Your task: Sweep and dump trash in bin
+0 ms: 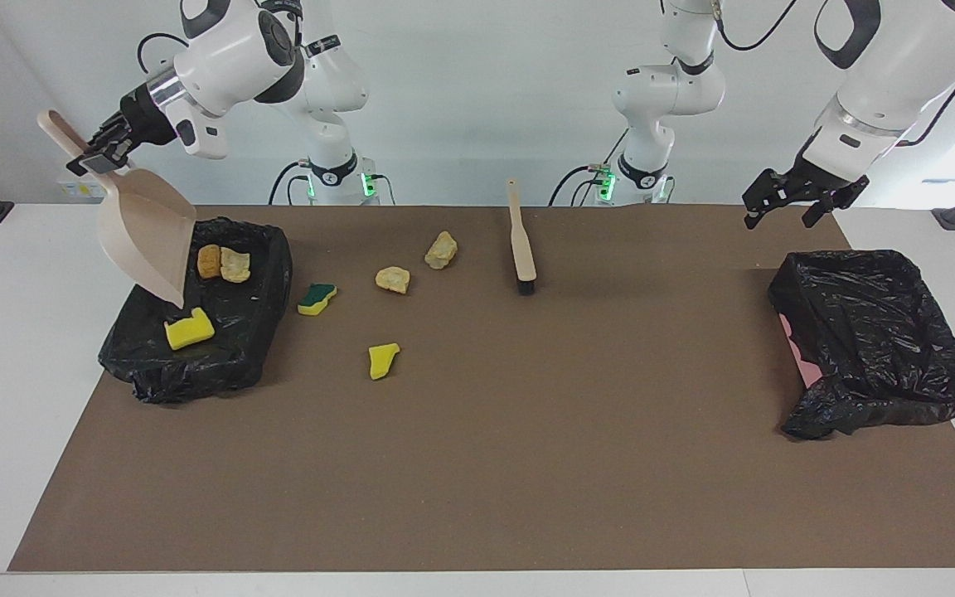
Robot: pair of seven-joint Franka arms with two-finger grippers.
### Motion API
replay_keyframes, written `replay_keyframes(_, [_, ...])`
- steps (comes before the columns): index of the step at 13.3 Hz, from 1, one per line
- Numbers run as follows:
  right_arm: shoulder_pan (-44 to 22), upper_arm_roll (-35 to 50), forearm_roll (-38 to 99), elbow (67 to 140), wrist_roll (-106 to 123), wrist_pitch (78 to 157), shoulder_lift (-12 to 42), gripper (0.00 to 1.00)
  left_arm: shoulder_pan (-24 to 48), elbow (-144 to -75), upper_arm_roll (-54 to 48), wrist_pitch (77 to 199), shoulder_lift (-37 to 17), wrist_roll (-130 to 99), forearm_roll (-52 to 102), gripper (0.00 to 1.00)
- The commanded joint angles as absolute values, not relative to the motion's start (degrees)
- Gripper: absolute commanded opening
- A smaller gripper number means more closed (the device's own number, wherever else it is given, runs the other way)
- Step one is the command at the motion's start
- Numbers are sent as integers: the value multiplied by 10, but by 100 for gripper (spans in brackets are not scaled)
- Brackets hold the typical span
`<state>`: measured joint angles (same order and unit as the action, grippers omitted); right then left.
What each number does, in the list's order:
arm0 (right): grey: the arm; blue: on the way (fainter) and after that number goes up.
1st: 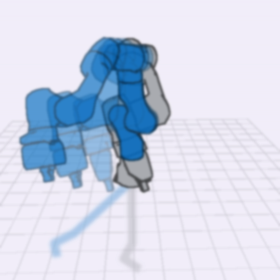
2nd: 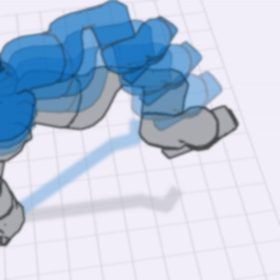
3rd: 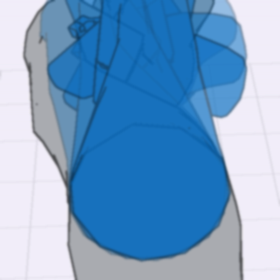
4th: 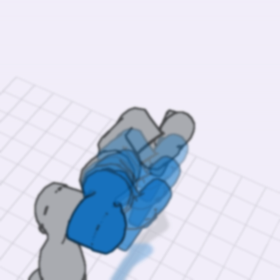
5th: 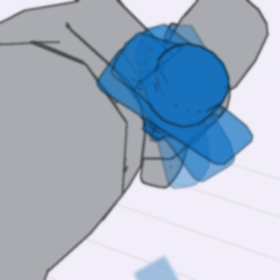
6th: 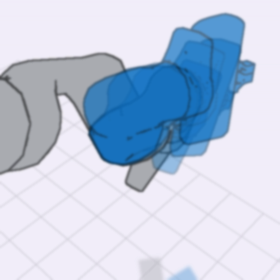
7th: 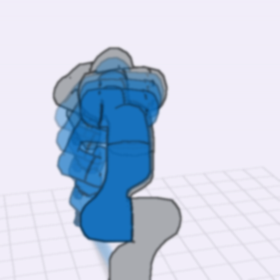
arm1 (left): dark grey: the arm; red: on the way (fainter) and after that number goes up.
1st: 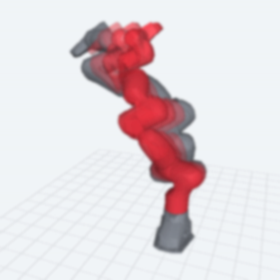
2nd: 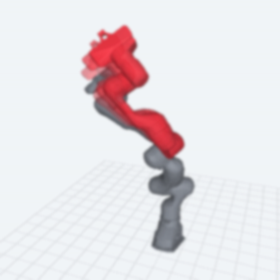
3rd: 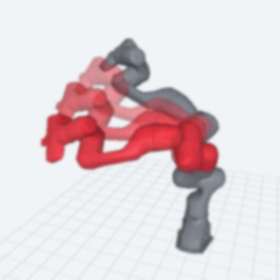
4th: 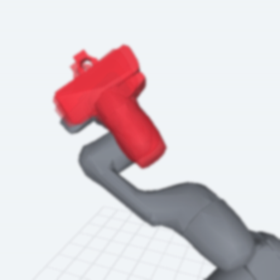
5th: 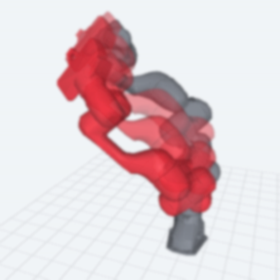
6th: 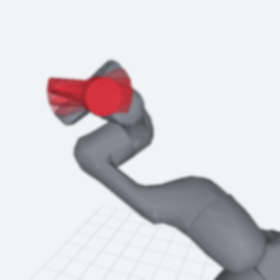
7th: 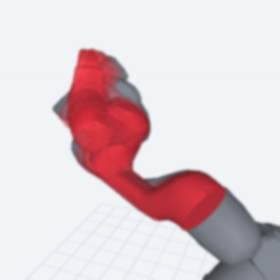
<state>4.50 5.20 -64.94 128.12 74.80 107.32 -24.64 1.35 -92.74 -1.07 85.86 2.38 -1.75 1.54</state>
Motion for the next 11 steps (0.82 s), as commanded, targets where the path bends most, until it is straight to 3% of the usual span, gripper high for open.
replay_keyframes(1, [40, 53, -557, 1210, 741, 1011, -200, 0, 21, -863, -6, 793, -2, -19, 16, 100])
replay_keyframes(3, [42, 54, -460, 1111, 743, 959, -123, 0, 21, -872, -6, 799, 2, -19, 18, 100])
replay_keyframes(6, [45, 54, -386, 1029, 695, 969, -63, 0, 21, -872, -6, 795, 4, -19, 18, 100])
replay_keyframes(11, [-32, 70, -289, 988, 451, 961, -1, 0, 21, -875, -6, 795, 5, -18, 18, 100])
